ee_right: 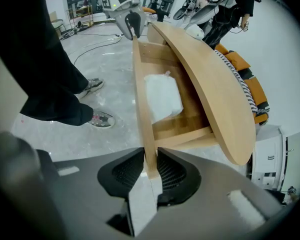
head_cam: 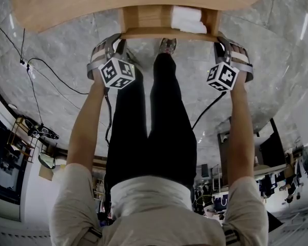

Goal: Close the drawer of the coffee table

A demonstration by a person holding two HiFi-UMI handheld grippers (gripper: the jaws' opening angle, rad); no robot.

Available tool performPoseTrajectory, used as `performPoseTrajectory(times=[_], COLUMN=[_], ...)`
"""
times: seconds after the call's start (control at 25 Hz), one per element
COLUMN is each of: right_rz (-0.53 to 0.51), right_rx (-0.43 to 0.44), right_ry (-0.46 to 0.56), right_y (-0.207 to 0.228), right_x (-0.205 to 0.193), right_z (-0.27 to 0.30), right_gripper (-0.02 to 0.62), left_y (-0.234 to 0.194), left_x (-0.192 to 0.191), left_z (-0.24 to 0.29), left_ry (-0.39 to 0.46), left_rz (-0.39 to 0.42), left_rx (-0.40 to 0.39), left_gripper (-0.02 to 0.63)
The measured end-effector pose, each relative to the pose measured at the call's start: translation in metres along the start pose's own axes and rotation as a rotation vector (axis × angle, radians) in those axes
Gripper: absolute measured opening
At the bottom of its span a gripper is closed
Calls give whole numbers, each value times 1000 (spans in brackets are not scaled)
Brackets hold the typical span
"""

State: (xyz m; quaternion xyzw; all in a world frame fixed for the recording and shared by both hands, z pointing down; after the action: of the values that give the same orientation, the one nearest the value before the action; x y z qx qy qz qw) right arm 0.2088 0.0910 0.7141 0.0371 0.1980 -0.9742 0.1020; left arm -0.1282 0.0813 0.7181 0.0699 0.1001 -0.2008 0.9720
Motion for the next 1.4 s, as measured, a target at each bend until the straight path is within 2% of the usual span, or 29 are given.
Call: performPoseTrajectory(times=[0.32, 0.64, 1.0, 1.4], right_rz=[3, 2, 23, 49], right_rx=[-9, -6, -31, -48], right_ry=[2, 10, 3, -10], right_y=[24, 38, 39, 48], right_x=[-2, 7, 8, 8], right_z=[8, 16, 18, 23], right_gripper=[91, 91, 94, 97], left_y=[-16, -34, -37, -45], left_x=[14, 15, 14, 17], left_z=[2, 6, 9, 12], left_ry=[1, -3, 14, 38], left_rz=[-18, -69, -96, -171], left_rx=[11, 36, 50, 57], left_gripper=[115, 118, 120, 123])
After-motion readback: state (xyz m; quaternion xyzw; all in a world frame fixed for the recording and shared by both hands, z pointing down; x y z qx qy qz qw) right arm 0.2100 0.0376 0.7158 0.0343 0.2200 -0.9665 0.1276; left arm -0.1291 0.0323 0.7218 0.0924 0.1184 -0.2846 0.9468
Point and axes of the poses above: the fingertips, and each gripper's own axes: z forward along the fingers, y to its right, x out of its top, the point moved 3 cm from there along -z, backward along the fingers, and after that the axes turned 7 degrees about -x, right-handed, at the moved point
